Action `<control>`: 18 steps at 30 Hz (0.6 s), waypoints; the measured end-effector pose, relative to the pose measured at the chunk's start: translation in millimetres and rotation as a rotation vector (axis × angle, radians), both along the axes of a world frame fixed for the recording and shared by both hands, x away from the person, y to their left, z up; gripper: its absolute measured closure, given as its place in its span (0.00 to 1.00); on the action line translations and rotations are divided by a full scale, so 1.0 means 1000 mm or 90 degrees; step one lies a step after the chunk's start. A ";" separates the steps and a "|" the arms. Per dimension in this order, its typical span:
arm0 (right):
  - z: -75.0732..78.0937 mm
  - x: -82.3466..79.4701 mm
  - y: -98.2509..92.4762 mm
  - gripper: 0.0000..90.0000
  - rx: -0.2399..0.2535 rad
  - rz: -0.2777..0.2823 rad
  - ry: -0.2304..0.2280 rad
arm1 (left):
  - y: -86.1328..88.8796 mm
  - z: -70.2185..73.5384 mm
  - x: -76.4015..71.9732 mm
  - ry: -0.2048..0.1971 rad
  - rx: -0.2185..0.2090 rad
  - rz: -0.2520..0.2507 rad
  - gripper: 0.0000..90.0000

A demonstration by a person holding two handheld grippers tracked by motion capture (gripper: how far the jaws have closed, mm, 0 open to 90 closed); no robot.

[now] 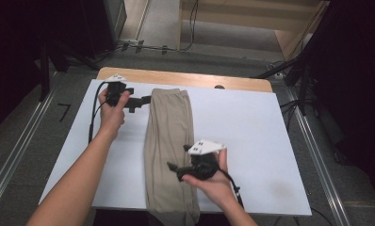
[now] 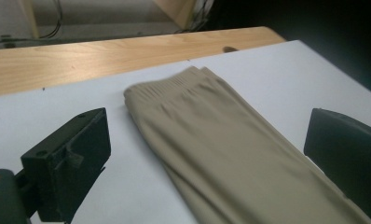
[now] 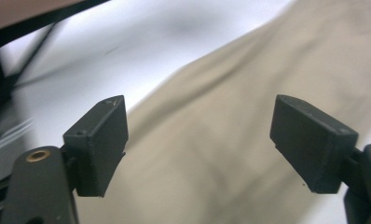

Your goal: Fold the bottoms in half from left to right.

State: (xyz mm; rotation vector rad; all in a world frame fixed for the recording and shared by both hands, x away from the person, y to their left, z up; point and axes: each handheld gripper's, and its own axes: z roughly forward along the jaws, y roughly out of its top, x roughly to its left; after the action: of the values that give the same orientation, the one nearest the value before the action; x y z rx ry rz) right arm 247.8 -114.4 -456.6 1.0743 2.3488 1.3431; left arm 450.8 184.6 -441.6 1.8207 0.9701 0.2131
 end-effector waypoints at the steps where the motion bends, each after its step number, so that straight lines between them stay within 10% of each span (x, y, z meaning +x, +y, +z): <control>1: 0.000 0.011 -0.006 0.14 0.005 -0.013 0.001 | 0.007 -0.002 -0.011 -0.007 -0.005 -0.002 0.01; 4: 0.000 0.044 -0.019 0.00 0.010 -0.027 0.026 | 0.018 -0.012 -0.046 -0.014 -0.003 -0.010 0.00; 12: -0.002 0.102 -0.024 0.00 0.002 -0.064 0.042 | 0.041 -0.040 -0.126 -0.033 0.022 -0.022 0.00; 18: -0.005 0.141 -0.020 0.22 -0.037 -0.126 0.043 | 0.063 -0.056 -0.164 -0.033 0.037 -0.014 0.00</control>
State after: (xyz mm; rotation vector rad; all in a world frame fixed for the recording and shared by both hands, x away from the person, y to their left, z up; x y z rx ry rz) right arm 389.0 -134.5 -462.0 1.3141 2.2423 1.1792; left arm 287.1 247.6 -497.2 1.8692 0.9155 0.2772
